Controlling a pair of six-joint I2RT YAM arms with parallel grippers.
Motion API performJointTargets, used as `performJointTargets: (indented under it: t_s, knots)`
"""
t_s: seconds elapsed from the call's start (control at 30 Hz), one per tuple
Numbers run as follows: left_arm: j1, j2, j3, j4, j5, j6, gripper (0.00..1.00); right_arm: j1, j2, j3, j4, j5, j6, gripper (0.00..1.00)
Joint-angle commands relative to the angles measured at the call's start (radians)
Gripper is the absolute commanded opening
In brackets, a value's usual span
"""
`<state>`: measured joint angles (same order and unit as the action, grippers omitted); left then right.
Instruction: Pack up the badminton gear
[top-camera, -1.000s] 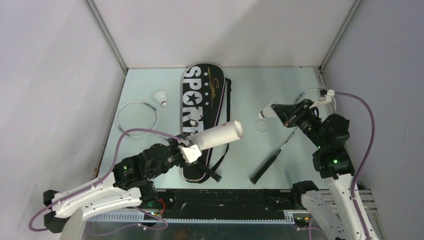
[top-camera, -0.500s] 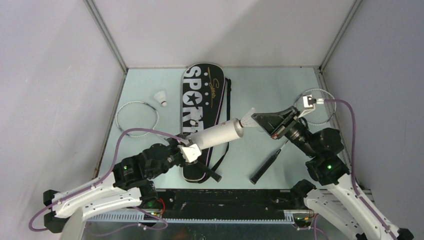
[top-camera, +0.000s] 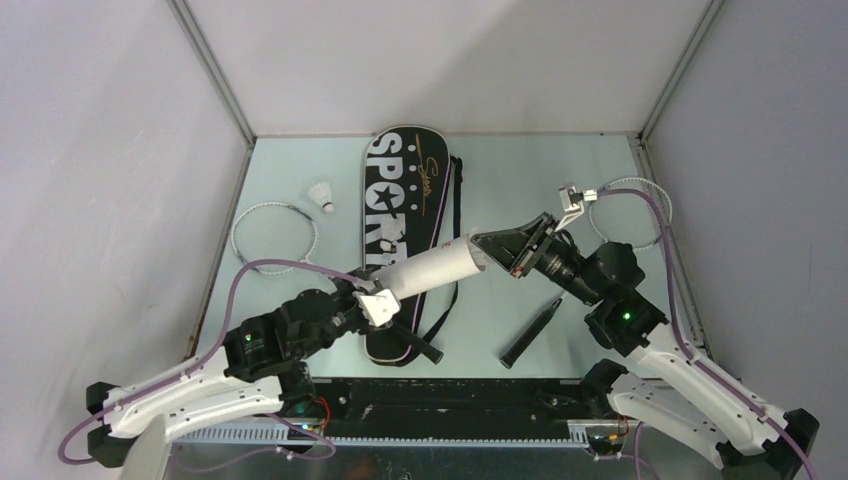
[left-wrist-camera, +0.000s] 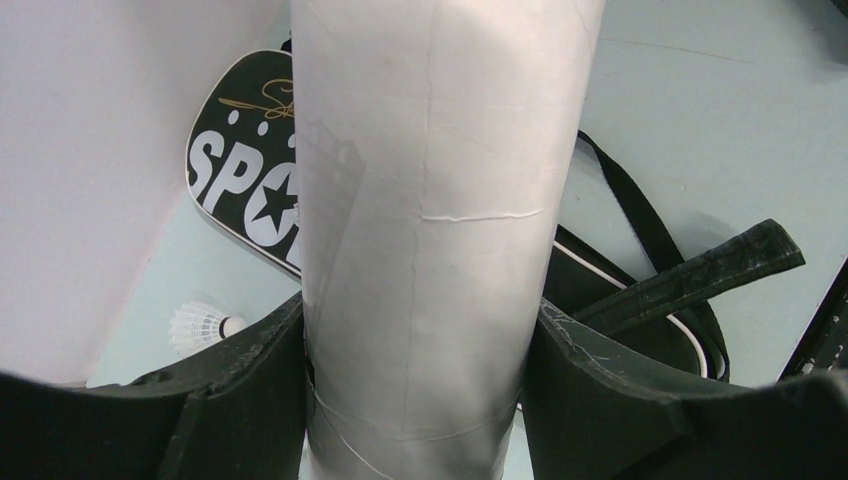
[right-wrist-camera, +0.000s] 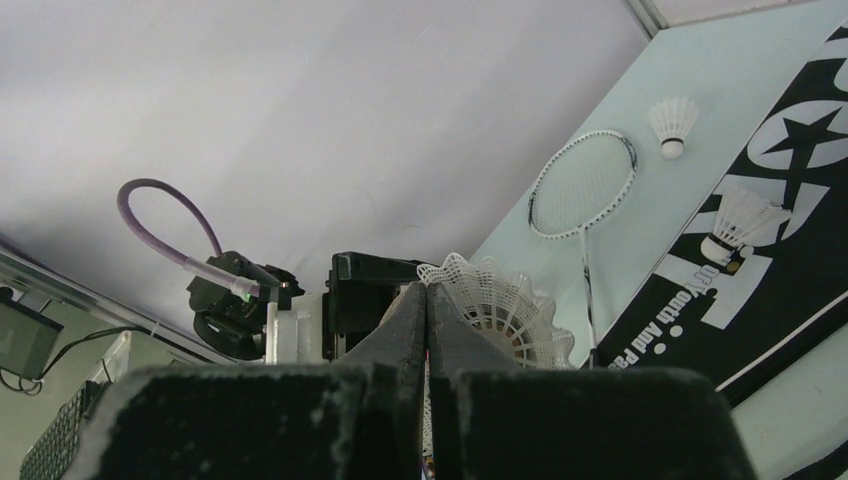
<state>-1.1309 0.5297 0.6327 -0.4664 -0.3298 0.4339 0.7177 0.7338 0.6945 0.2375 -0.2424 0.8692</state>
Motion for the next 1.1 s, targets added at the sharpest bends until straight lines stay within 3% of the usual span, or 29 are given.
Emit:
performJointTargets:
  t_s: [0.0,1.07]
  knots:
    - [0.001,-0.015,0.004,0.088,-0.011,-0.012,0.43,0.024,0.025,0.0,0.055,0.02,0.018,0.0]
    - [0.002,-0.008,0.003,0.093,-0.025,-0.012,0.42,0.067,0.109,0.0,0.106,-0.072,0.137,0.0]
